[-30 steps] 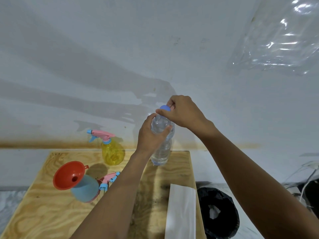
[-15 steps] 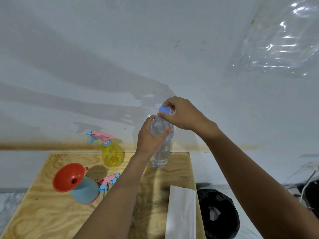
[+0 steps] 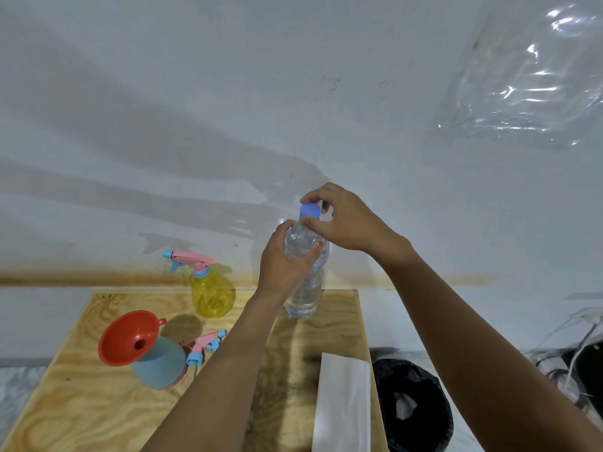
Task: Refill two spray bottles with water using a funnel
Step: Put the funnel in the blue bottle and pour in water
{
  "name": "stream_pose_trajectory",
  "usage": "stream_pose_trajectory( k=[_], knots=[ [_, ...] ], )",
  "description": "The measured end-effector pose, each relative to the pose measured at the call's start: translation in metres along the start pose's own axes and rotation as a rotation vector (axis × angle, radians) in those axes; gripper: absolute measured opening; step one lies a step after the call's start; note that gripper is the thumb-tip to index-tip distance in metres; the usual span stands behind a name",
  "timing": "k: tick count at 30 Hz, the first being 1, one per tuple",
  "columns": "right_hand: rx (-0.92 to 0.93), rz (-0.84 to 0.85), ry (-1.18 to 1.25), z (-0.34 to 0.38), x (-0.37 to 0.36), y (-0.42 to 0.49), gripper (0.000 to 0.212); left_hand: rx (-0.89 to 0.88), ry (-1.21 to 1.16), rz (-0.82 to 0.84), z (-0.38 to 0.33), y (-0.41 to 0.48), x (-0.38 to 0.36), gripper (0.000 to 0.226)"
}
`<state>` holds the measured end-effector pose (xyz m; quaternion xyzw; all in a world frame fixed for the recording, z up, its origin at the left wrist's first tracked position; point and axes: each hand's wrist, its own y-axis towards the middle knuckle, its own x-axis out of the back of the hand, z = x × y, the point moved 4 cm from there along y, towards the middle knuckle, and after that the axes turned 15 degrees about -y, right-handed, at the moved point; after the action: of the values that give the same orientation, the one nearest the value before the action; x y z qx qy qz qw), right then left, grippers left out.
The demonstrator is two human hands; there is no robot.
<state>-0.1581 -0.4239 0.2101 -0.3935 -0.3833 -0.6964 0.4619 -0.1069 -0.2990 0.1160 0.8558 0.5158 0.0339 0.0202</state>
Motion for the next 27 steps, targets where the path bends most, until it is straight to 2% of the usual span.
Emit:
stream_pose_trajectory(
  k=[4,12,15,18,23,27],
  knots=[
    [0.015,0.027,0.042,-0.002,-0.002,-0.001,0.040,-0.002,-0.009,-0.004,0.000,0.000,0.000,0.051],
    [0.030,-0.052,0.055,0.001,-0.006,-0.003,0.027,-0.023,-0.005,0.011,-0.001,0.000,0.000,0.053],
    [0.031,-0.060,0.072,0.001,-0.007,-0.005,0.034,-0.031,0.007,0.024,0.001,0.001,-0.002,0.051],
    [0.016,-0.075,0.093,-0.001,-0.008,-0.005,0.036,-0.051,0.003,0.031,0.003,0.002,-0.003,0.055],
    [0.004,-0.128,0.108,-0.001,-0.008,-0.004,0.024,-0.034,-0.024,0.045,0.010,0.002,-0.005,0.068],
    [0.045,-0.126,0.095,0.000,-0.009,-0.003,0.030,-0.045,-0.030,0.054,0.013,0.001,-0.006,0.072]
  ],
)
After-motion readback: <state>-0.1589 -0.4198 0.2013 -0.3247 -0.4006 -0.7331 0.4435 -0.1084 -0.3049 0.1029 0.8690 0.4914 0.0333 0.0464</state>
